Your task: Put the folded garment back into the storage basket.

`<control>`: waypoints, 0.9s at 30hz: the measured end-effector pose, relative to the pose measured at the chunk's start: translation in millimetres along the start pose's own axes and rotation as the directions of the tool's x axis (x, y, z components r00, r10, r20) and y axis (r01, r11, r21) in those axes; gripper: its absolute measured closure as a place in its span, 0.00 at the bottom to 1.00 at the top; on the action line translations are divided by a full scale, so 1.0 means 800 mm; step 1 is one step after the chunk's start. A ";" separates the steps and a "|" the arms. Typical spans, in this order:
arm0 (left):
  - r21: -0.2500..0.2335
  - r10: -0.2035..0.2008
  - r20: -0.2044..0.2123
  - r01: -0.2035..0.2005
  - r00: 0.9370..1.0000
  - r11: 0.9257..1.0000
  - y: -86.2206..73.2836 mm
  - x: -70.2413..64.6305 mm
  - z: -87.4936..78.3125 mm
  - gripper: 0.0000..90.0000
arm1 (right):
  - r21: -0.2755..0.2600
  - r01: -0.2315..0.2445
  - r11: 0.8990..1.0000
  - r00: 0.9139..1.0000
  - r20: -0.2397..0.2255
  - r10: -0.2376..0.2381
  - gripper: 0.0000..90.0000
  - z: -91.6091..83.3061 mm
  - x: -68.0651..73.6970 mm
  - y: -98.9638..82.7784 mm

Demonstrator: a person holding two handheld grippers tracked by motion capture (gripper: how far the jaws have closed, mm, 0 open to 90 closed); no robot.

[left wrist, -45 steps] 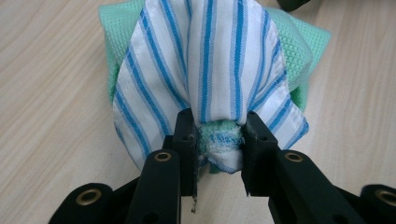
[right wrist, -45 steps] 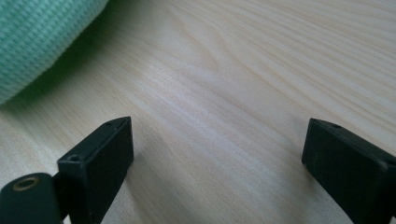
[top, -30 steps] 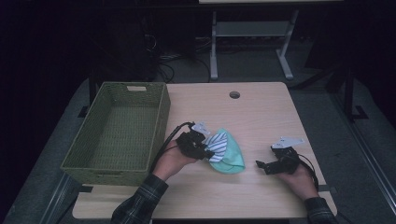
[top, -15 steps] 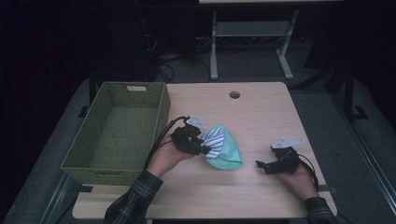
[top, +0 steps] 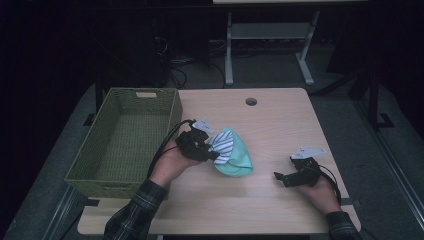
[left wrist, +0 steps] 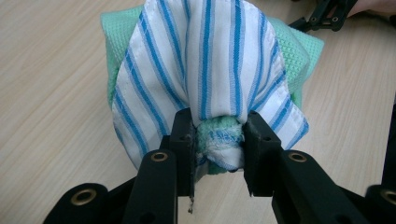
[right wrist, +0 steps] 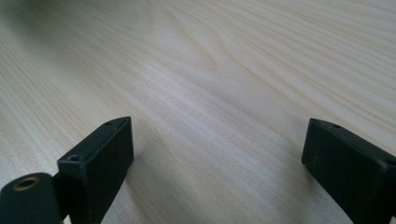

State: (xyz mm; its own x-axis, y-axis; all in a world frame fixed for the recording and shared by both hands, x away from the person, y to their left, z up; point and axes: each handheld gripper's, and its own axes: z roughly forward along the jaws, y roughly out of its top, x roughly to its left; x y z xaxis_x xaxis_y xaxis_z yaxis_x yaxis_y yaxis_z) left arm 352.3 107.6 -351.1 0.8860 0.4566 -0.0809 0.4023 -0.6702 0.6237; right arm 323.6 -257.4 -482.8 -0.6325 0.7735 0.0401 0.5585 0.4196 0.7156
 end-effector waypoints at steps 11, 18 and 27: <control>-0.009 -0.015 -0.038 0.015 0.999 1.000 -0.004 0.010 -0.020 0.76 | 0.000 -0.001 1.000 1.000 0.001 0.001 0.10 0.000 0.000 0.000; -0.017 -0.020 -0.064 0.019 0.998 1.000 -0.006 0.018 -0.037 0.76 | 0.000 -0.001 1.000 1.000 0.001 0.001 0.10 0.000 0.000 0.000; -0.037 -0.042 -0.100 0.039 0.994 0.999 -0.010 0.027 -0.059 0.76 | 0.000 -0.001 1.000 1.000 0.001 0.001 0.10 0.000 0.000 0.000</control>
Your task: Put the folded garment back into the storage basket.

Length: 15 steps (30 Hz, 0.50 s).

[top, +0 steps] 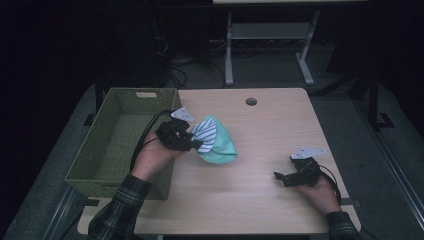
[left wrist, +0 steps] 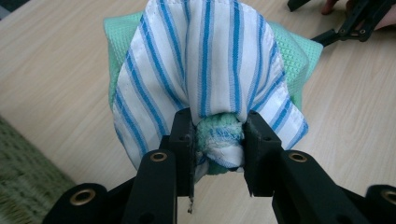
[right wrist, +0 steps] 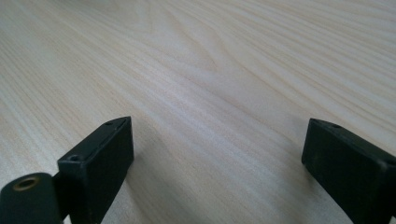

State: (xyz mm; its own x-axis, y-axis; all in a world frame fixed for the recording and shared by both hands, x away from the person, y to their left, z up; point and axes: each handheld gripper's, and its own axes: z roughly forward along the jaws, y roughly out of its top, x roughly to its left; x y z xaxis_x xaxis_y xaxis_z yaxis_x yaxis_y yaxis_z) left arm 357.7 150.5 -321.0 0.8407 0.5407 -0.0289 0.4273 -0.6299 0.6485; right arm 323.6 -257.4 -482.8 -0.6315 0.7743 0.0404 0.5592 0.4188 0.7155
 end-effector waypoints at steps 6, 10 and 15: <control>-0.011 -0.020 -0.031 0.019 0.999 1.000 -0.004 0.011 -0.017 0.76 | 0.000 0.000 1.000 1.000 0.000 0.000 0.10 0.000 0.000 0.000; -0.018 -0.035 -0.055 0.034 0.998 0.999 -0.007 0.019 -0.027 0.76 | 0.001 -0.003 1.000 1.000 0.001 0.003 0.10 0.000 0.000 0.000; -0.031 -0.057 -0.080 0.055 0.995 0.998 -0.012 0.028 -0.042 0.76 | 0.000 -0.002 1.000 1.000 0.002 0.002 0.10 0.000 0.000 0.000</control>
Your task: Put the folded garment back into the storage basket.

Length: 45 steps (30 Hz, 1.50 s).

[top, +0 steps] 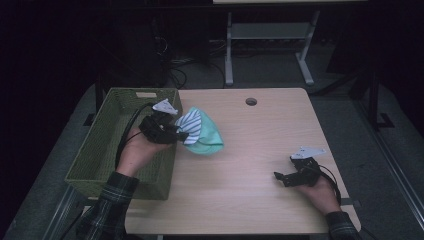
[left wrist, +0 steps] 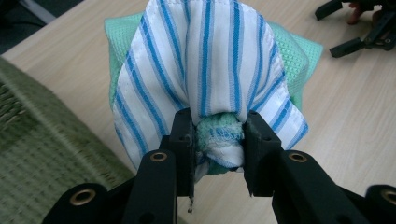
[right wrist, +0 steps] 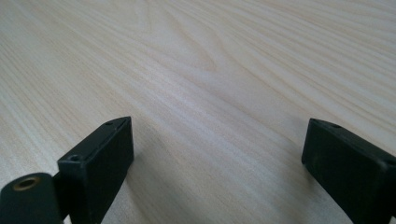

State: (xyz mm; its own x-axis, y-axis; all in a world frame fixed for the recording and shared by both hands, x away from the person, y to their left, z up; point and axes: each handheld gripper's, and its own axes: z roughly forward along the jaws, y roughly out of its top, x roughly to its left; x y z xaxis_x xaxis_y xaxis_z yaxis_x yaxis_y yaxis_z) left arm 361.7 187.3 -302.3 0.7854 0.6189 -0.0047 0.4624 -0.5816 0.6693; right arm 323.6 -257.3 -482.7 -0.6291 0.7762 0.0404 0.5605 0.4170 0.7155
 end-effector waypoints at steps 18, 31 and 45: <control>-0.039 -0.095 -0.067 0.093 0.993 0.995 -0.025 0.041 -0.040 0.76 | 0.001 -0.003 1.000 1.000 0.001 0.003 0.10 0.000 0.000 0.000; -0.058 -0.165 -0.119 0.159 0.979 0.986 -0.056 0.071 -0.072 0.76 | 0.000 -0.005 1.000 1.000 0.002 0.005 0.10 0.000 0.000 0.000; -0.086 -0.253 -0.172 0.242 0.952 0.966 -0.093 0.099 -0.098 0.76 | 0.002 -0.004 1.000 1.000 0.005 0.004 0.10 0.000 0.000 0.000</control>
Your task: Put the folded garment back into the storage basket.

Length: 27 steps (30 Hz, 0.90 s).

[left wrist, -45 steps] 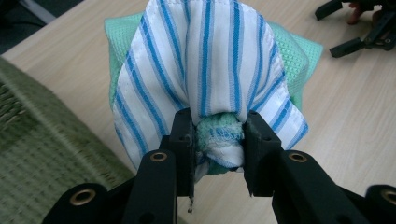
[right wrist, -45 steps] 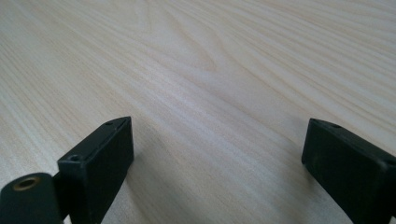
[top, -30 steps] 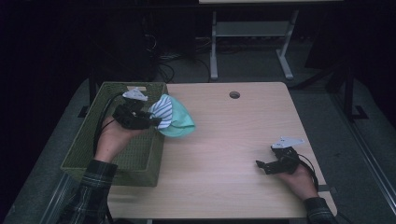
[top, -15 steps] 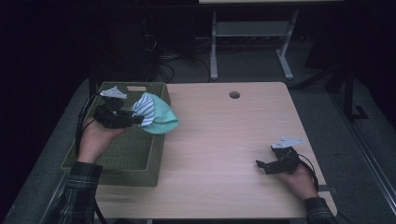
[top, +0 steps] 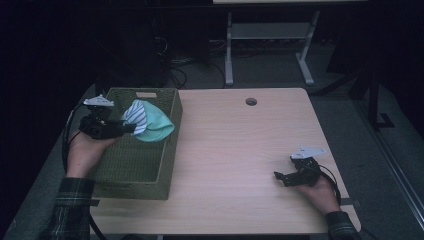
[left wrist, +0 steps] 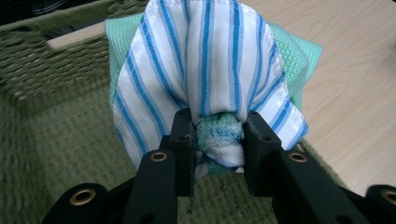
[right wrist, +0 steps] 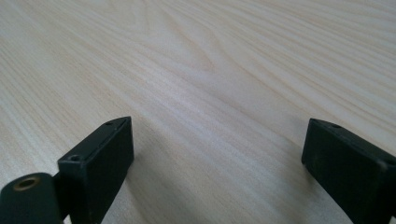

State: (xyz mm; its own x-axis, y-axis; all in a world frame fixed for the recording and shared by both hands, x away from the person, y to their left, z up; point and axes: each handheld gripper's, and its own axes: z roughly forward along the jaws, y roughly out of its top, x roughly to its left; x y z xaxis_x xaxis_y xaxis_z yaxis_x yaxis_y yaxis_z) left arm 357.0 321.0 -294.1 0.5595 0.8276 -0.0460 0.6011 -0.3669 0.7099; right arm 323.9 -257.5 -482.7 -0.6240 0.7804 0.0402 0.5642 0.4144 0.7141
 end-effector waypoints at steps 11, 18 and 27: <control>0.015 -0.056 -0.054 0.057 0.997 0.998 -0.022 0.026 0.000 0.76 | 0.001 0.000 1.000 1.000 0.000 0.000 0.10 0.000 0.000 0.000; 0.032 -0.062 -0.044 0.064 0.997 0.997 -0.031 0.028 0.014 0.76 | 0.000 0.001 1.000 1.000 0.000 -0.001 0.10 0.000 0.000 0.000; 0.050 -0.081 -0.036 0.083 0.996 0.995 -0.045 0.029 0.039 0.75 | 0.000 0.000 1.000 1.000 0.000 0.000 0.10 0.000 0.000 0.000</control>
State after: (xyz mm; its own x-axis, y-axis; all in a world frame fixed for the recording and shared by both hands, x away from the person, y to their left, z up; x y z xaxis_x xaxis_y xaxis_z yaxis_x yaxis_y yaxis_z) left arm 366.1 340.4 -342.4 0.4880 0.8694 -0.0778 0.6733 -0.3183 0.6673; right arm 323.8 -257.5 -482.7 -0.6237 0.7806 0.0403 0.5645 0.4142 0.7140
